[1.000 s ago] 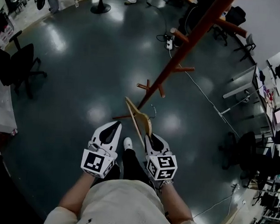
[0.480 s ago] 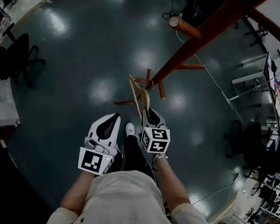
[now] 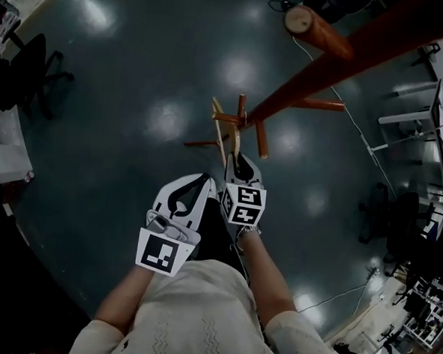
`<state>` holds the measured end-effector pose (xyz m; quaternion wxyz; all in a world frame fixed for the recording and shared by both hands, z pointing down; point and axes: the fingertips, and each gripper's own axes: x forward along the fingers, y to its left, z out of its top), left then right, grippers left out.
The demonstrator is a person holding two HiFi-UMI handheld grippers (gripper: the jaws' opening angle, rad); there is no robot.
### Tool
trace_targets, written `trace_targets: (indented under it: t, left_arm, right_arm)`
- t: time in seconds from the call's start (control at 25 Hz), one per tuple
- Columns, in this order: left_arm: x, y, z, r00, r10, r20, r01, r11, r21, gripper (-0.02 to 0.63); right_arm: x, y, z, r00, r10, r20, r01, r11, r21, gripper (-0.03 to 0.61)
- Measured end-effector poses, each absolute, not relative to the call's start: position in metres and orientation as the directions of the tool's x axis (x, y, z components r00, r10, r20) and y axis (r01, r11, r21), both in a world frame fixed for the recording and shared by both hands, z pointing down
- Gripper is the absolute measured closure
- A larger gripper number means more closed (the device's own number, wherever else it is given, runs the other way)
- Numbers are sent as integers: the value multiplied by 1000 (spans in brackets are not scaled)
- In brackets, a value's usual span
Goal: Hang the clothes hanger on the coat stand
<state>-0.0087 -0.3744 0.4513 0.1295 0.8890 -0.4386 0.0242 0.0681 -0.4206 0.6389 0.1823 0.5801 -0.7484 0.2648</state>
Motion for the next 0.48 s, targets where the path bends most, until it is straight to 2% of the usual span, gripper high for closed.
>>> trace_targets:
  t: [0.48]
  left_arm:
    - [-15,-359,479,611,-760,222,-791,-574,211,601]
  right_arm:
    - [76,-424,681,-222,-748,626,-975,167,-145,511]
